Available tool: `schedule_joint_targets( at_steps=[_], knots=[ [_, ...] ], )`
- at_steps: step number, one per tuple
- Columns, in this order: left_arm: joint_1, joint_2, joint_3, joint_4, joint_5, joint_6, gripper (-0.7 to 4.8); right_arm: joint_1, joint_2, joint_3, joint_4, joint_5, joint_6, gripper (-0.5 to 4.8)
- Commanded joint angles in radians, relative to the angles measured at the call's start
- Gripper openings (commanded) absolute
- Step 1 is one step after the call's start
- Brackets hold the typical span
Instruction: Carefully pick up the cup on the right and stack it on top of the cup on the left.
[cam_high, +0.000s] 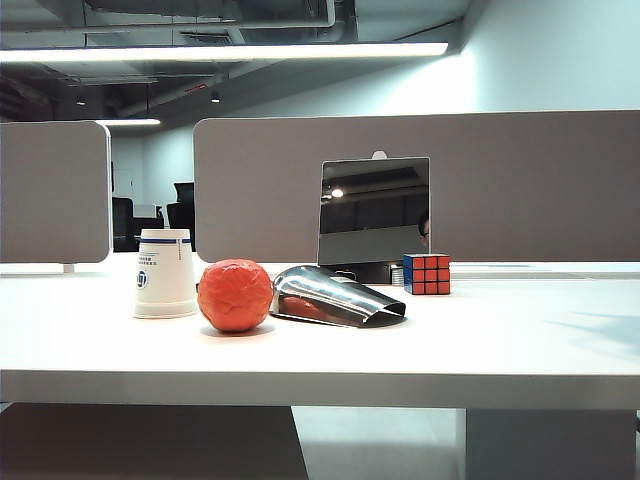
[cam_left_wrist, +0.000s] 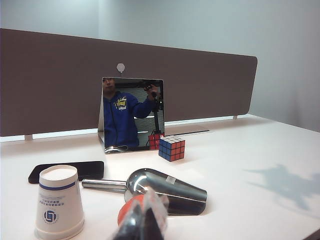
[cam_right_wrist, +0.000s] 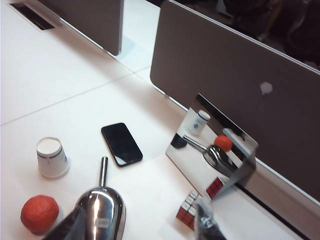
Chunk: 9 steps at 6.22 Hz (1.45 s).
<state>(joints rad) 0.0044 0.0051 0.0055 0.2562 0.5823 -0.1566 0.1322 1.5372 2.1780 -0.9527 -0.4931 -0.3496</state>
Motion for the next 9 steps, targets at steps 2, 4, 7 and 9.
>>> schedule_joint_targets(
  at_steps=[2,4,7,9],
  knots=[
    [0.0,0.0,0.002,0.006,-0.002,0.003,-0.05,-0.053,-0.143,0.002,-0.135,-0.007,0.029,2.78],
    [0.0,0.0,0.002,0.007,0.0,-0.001,-0.05,-0.052,-0.43,-0.005,-0.348,0.024,0.135,2.78],
    [0.0,0.0,0.002,0.007,0.001,-0.001,-0.05,-0.052,-0.753,-0.197,-0.36,0.145,0.167,2.78],
    [0.0,0.0,0.002,0.007,0.002,-0.001,-0.05,-0.052,-0.831,-0.283,-0.371,0.197,0.167,2.78]
  ],
)
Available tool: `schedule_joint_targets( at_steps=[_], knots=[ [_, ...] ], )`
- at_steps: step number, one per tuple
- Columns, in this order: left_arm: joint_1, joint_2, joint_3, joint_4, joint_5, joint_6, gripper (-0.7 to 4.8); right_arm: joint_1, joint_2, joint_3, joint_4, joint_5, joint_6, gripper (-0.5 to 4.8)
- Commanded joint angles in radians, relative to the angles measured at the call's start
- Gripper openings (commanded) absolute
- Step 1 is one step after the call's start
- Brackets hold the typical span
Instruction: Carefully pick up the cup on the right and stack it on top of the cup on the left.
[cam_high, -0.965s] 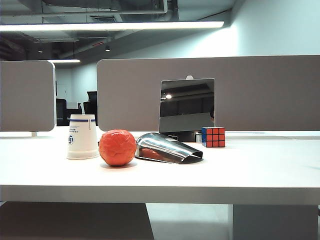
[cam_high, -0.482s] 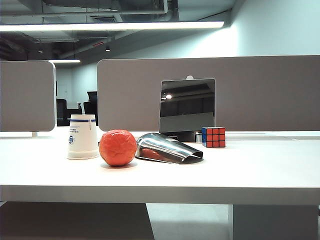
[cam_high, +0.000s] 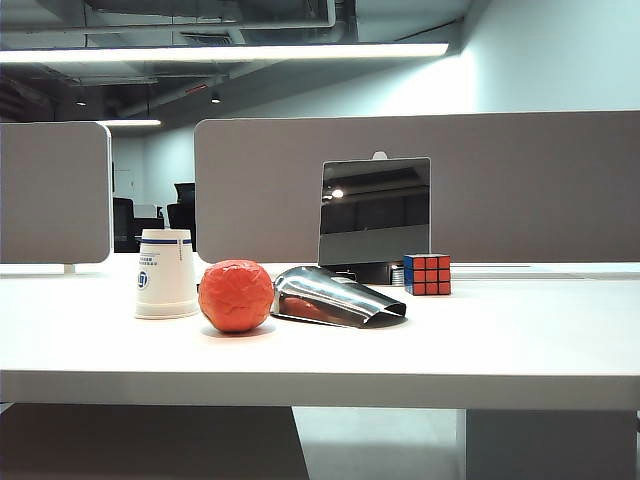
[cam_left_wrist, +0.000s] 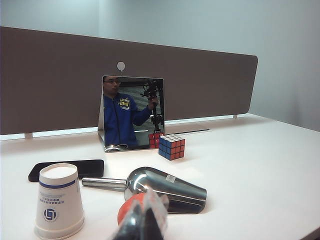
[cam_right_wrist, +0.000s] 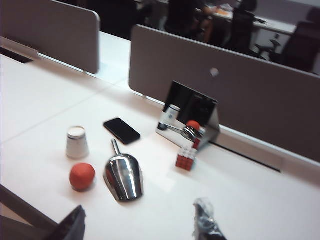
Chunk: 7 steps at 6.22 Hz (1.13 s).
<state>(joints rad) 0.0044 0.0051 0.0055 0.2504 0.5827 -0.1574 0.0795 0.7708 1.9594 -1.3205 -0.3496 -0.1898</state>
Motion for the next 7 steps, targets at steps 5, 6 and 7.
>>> schedule_joint_targets(
  at_steps=[5,6,7],
  knots=[
    [0.0,0.0,0.002,-0.005,0.001,0.0,-0.05,0.0,-0.693,-1.135,0.732,0.251,0.062,2.6],
    [0.0,0.0,0.002,-0.006,0.001,0.0,-0.05,0.0,-0.707,-1.284,0.855,0.27,0.066,2.59],
    [0.0,0.0,0.002,-0.006,0.002,0.0,-0.05,0.0,-0.708,-1.373,0.924,0.304,0.071,2.59]
  ],
)
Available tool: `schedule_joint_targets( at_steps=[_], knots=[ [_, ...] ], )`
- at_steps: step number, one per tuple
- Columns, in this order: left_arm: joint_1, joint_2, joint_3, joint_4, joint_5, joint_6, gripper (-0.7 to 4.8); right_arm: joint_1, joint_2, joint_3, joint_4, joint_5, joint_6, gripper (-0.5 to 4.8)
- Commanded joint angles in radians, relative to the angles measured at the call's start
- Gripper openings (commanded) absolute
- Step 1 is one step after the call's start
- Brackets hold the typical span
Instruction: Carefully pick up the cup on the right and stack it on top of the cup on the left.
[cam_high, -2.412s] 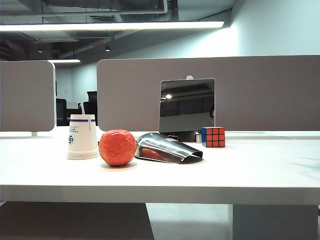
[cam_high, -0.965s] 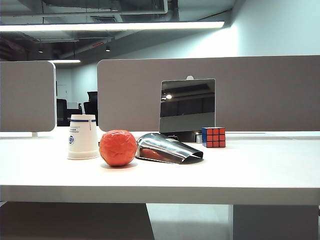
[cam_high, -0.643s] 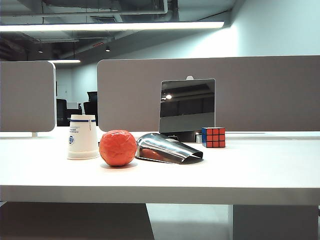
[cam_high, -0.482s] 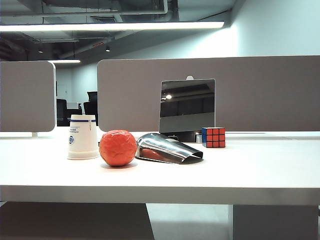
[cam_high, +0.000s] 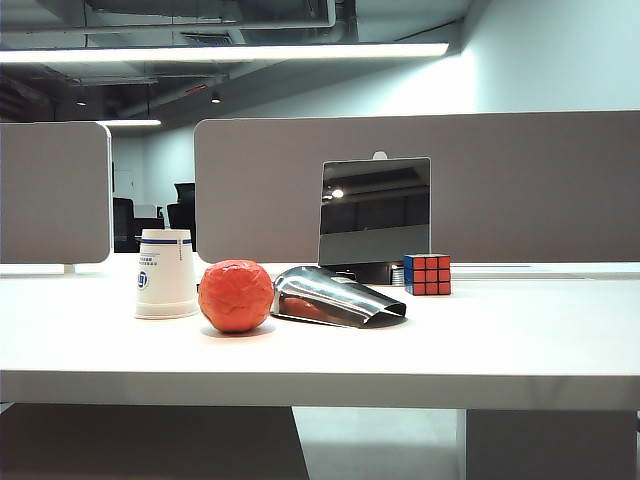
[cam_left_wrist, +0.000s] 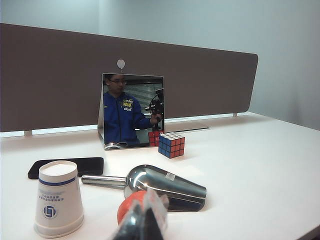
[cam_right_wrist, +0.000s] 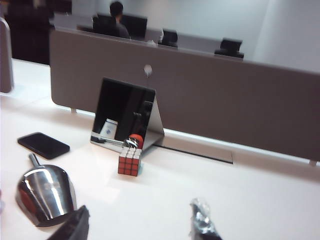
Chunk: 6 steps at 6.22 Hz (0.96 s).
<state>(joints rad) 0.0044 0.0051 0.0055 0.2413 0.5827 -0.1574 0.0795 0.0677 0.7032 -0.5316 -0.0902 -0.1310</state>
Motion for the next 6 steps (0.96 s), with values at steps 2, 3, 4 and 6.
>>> schedule_joint_targets(
  at_steps=[2,3,4,6],
  knots=[
    [0.0,0.0,0.002,0.003,0.002,0.0,-0.05,0.0,-0.016,-0.194,0.214,0.104,0.043,2.59],
    [0.0,0.0,0.002,0.001,0.002,0.0,-0.05,0.0,-0.067,-0.256,0.257,0.195,0.079,2.6],
    [0.0,0.0,0.002,-0.001,0.001,0.0,-0.05,0.0,-0.066,-0.263,0.246,0.247,0.08,2.6],
    [-0.001,0.0,0.002,-0.001,0.008,0.0,-0.05,0.0,-0.066,-0.269,0.243,0.242,0.079,2.6]
  ],
)
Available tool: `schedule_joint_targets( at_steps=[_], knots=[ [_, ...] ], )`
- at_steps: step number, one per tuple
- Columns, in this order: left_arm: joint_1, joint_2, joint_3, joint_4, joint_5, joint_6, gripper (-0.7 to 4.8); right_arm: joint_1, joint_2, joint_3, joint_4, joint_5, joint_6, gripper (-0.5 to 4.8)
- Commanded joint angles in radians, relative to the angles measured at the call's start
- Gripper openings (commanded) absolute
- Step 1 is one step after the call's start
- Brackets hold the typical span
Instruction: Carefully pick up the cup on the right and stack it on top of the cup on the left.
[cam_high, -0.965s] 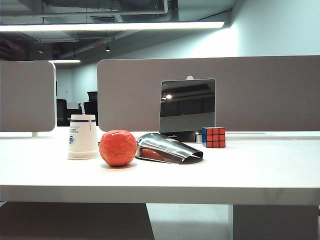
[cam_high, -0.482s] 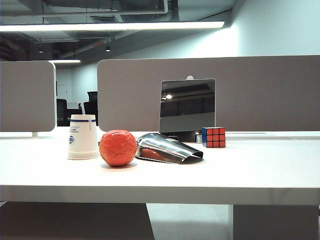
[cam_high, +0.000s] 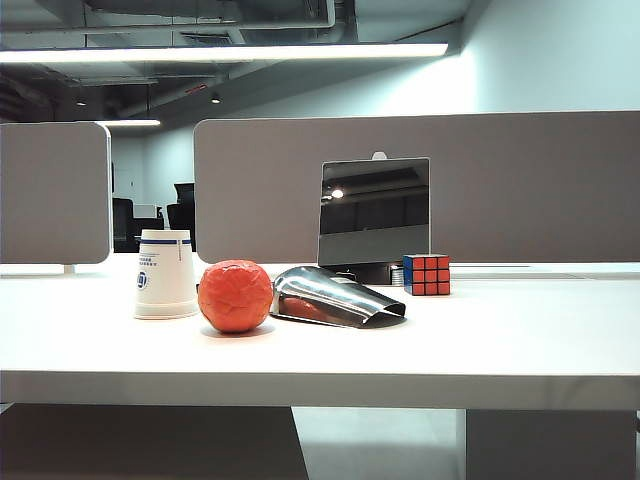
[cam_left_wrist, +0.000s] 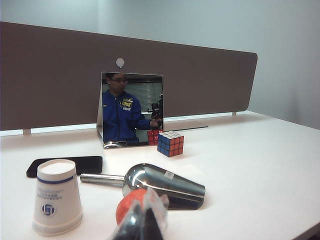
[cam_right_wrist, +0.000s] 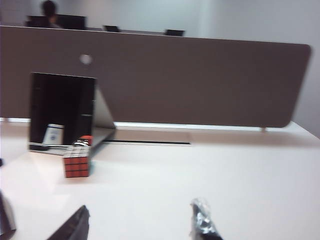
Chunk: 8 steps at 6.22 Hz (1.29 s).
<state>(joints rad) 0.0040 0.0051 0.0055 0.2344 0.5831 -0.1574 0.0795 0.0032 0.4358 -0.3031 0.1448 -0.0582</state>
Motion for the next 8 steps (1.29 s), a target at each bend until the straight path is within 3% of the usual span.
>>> schedule_joint_targets(
  at_steps=[1,2,3,4,5,6,8],
  knots=[
    [0.0,0.0,0.002,0.006,0.008,0.0,-0.05,0.0,-0.001,-0.047,0.018,-0.051,0.002,2.6],
    [0.0,0.0,0.002,0.006,0.008,0.0,-0.05,0.0,-0.001,-0.073,0.073,-0.041,0.014,2.6],
    [0.0,0.0,0.002,0.005,0.008,0.0,-0.05,0.0,-0.002,-0.198,0.108,0.089,0.163,2.6],
    [0.0,0.0,0.002,0.005,0.008,0.0,-0.05,0.0,-0.002,-0.212,0.119,0.089,0.163,2.6],
    [0.0,0.0,0.002,0.005,0.008,0.0,-0.05,0.0,-0.002,-0.394,0.363,-0.004,0.068,2.6],
    [0.0,0.0,0.002,-0.003,0.008,0.0,-0.05,0.0,-0.002,-0.417,0.367,-0.072,0.011,2.6],
    [0.0,0.0,0.002,-0.068,0.008,0.0,-0.05,0.001,-0.002,-0.427,0.315,-0.109,-0.031,2.6]
  ],
)
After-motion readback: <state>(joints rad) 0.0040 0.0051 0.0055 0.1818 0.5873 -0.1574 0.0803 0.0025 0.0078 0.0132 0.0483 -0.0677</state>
